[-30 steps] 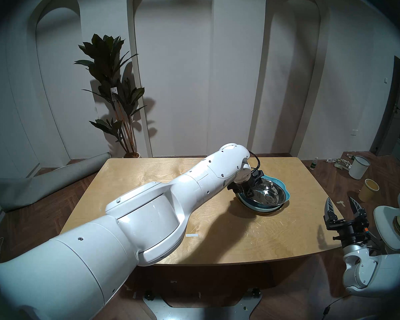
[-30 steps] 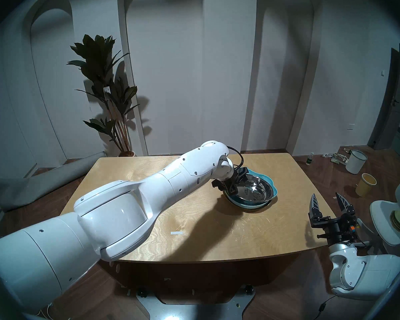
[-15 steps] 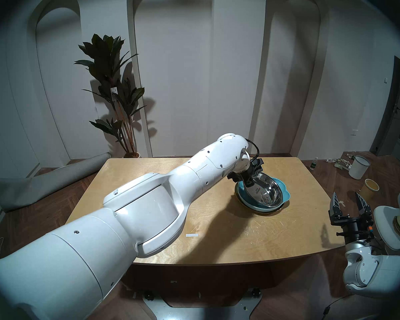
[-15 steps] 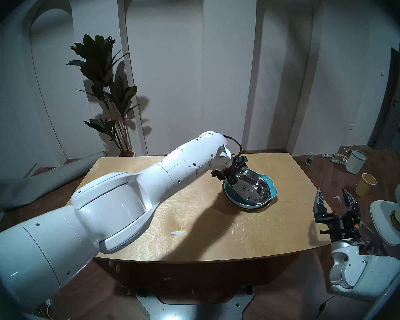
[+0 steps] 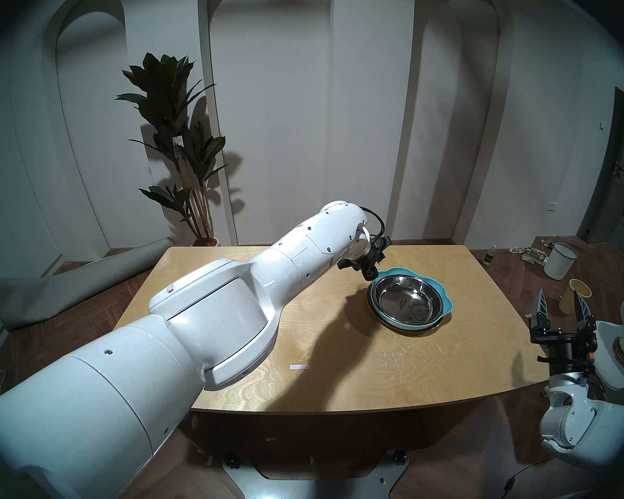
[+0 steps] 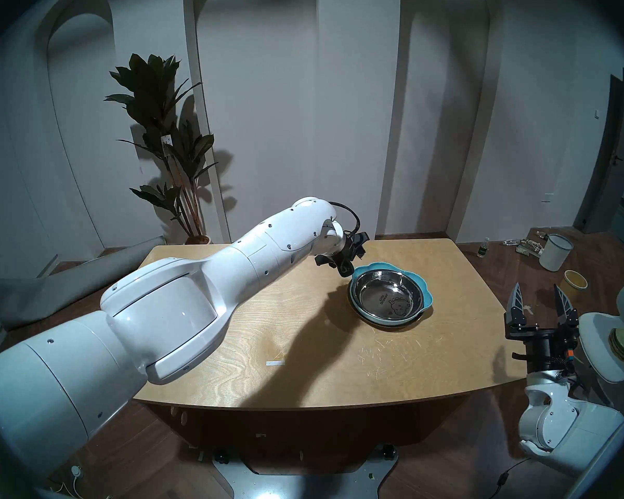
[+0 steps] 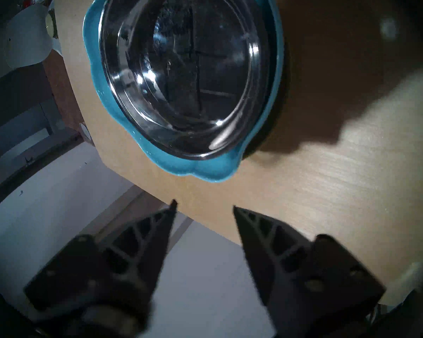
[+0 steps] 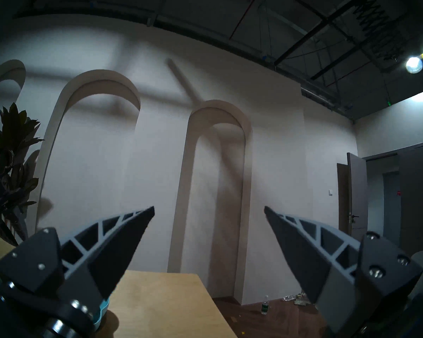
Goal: Stack the plates into one stack
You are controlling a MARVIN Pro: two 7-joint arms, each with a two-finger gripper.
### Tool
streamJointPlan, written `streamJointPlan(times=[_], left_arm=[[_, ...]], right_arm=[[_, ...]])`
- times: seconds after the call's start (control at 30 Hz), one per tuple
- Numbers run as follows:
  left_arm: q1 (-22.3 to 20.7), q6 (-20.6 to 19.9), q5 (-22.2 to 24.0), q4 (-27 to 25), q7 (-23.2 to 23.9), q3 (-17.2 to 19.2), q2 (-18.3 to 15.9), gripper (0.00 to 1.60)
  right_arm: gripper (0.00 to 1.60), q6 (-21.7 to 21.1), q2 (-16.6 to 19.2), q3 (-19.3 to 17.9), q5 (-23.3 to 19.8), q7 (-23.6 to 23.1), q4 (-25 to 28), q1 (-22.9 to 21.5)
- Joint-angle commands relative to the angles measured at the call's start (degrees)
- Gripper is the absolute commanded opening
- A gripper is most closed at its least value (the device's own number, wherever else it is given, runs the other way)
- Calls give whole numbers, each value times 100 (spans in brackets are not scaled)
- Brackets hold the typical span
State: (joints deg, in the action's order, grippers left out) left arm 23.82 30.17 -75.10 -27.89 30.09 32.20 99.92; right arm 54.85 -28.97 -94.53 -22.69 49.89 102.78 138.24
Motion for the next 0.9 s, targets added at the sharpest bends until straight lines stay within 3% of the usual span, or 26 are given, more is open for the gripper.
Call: streamJointPlan(times=[0.0,0.03,0.07,0.1,0.17,0.43,0.87], left_arm=[[-464,-161,421,-13,-533,647,-142,105],[-507,-158,455,-23,-622,714,-190,105],[-531,-119,553,-56,-748,825,-263,136],[-554,-139,632,-53,-820,915,-318,154],[-570,-90,836,-111,-1000,1126,-479,160],[-431,-110,1363,-192,-1771,1839,-1110,160],[78,14,1585,-196,-2767,2341,-1919,160]], right_arm=[[160,15,-504,-395,225,220,154,286],[160,15,-528,-415,240,197,165,295],[160,15,-533,-421,242,171,166,286],[160,15,-551,-443,258,153,175,290],[160,15,-551,-474,268,111,173,264],[160,15,-375,-723,260,-15,144,17],[160,-376,483,-1206,-31,-223,32,-891]])
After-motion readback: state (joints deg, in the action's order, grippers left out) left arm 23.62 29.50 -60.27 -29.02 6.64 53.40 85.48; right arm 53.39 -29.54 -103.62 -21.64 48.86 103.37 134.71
